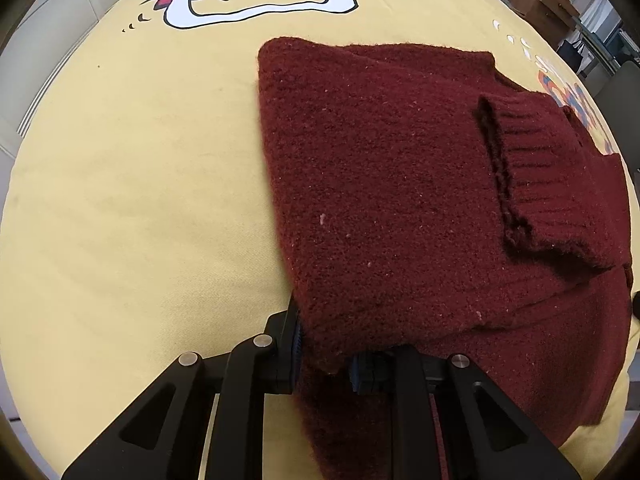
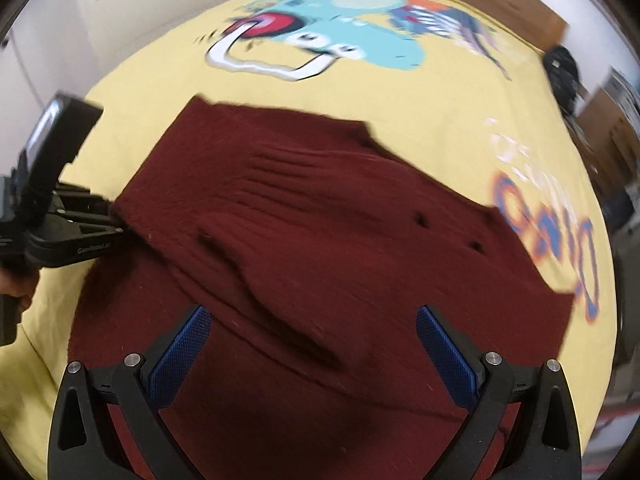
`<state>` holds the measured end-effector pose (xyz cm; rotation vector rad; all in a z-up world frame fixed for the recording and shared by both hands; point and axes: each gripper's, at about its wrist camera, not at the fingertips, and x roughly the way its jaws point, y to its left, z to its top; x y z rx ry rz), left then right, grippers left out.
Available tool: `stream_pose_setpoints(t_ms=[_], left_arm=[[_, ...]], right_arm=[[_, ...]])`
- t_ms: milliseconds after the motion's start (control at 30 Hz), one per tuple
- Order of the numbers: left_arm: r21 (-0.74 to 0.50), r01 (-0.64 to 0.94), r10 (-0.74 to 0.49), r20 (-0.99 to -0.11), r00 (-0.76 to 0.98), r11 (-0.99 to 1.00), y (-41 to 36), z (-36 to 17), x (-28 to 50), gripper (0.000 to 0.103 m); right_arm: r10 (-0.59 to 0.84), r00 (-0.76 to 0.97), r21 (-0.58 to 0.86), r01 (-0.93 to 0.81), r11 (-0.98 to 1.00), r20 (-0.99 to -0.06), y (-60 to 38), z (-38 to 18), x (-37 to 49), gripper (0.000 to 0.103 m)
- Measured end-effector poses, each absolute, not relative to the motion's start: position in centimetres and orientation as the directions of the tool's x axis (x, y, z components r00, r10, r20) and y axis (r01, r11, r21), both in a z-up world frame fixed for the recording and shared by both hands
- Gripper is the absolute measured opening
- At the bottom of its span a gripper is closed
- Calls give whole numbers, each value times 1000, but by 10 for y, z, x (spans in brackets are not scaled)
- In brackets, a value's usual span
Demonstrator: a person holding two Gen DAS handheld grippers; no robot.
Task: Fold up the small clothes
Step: 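Grasp the sweater side edge with the left tool and fold it inward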
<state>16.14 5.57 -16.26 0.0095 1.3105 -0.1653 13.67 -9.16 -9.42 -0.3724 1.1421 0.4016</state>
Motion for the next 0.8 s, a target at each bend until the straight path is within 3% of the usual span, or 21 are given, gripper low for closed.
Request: stream_pose_setpoints(t_ms=[167,267,333,400,433,467,500,800], left_arm=[[-86,130,-116,-964,241,988,67,-165,171,17],[-91,132,-121,-964,236,987,63,-167,175,18],[-98,130,-126,-964,232,987,65,-167,175,18],[-99,131,-128,-964,233,986,69,-172,180,18],[-97,134,-127,-964,235,986,70,-173,180,18],[-95,137,-125,-964,236,986,69,-174,179,18],[-92,140,-123,-964,236,986,70,-173,180,18],[-51,141,-83,-969,233,989,68,-170,184,18]], right_arm=[[81,338,-109,-507,855,-938,-70,-117,156,102],[62,323,-117,-506,854,-944,-65,-131,167,94],[77,304,-91,-503,859,-949,-67,-137,171,75],[93,292,-65,-490,869,-952,-71,-138,175,47],[106,293,-50,-479,877,-950,-75,-136,175,39],[123,295,-30,-465,885,-948,-81,-132,176,21],[138,299,-9,-442,897,-944,-90,-128,176,16],[218,377,145,-213,966,-900,-193,-90,172,12]])
